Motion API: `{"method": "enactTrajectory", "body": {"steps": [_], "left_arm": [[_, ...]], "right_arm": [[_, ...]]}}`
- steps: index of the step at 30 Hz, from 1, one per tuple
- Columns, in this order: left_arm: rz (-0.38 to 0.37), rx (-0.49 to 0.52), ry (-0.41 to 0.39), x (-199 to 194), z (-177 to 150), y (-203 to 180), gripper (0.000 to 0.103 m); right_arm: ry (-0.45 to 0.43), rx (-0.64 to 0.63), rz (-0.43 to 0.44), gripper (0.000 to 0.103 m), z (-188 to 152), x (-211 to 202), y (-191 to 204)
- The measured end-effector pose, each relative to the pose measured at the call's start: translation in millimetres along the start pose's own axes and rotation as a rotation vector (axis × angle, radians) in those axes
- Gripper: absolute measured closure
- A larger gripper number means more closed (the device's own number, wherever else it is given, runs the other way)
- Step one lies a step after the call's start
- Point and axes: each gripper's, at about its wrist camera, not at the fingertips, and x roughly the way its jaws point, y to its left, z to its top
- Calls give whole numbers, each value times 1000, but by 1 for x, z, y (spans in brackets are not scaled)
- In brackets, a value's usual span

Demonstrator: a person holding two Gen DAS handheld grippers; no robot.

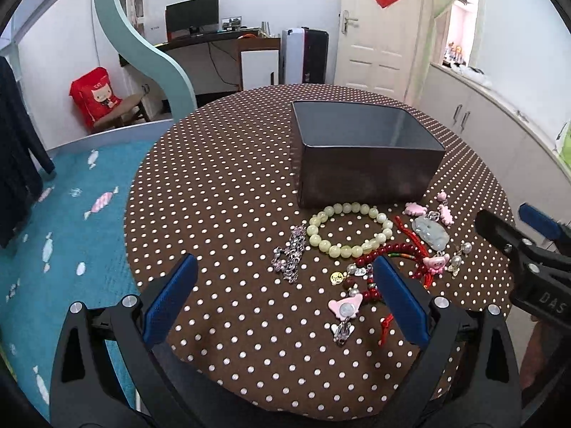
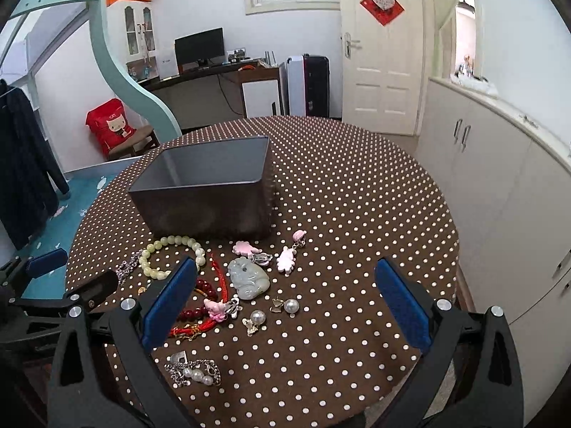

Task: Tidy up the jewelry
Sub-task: 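Move the left gripper to the pale jade bead bracelet and close on it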

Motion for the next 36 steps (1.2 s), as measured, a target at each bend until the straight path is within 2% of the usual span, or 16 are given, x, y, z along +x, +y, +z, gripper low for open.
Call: {"method": "enactTrajectory", "body": {"steps": [6, 10, 11, 12, 14, 16, 19, 22, 24, 26, 28, 29, 33, 36], "left_arm": [[-129, -102, -41, 13, 5, 16, 5], [-64, -52, -30, 27, 17, 11, 6], [-57, -34, -26, 31, 20, 10, 10], [-61, -25, -24, 34, 22, 9, 22], [-71, 1, 0, 42, 27, 7, 34], [-75, 39, 14, 50, 30, 2, 36], [-95, 138, 33, 59, 33, -8, 49], [-98, 238, 26, 65, 36, -19, 54], [-93, 281, 47, 73, 37, -24, 66], [-92, 303, 64, 80, 38, -26, 69], [-77, 341, 74, 87, 39, -28, 80], [-98, 347, 85, 89, 39, -28, 87], [-103, 378, 92, 93, 39, -31, 89], [-133, 362, 105, 93, 40, -29, 94]], "right_arm": [[27, 7, -29, 7, -1, 12, -7], [38, 6, -40, 7, -4, 18, -10], [40, 3, -37, 7, -5, 19, -10], [39, 1, -35, 7, -5, 19, -11], [44, -3, -34, 7, -6, 21, -11], [51, -6, -35, 7, -5, 25, -11], [62, -10, -30, 7, -8, 29, -11], [70, -9, -25, 7, -8, 31, -11], [74, -4, -21, 7, -7, 32, -13], [76, 0, -17, 7, -7, 33, -14], [80, 2, -20, 7, -5, 35, -16], [83, 3, -22, 7, -4, 36, -17], [83, 6, -6, 7, -2, 37, -17], [79, -9, 14, 7, -1, 36, -15]]}}
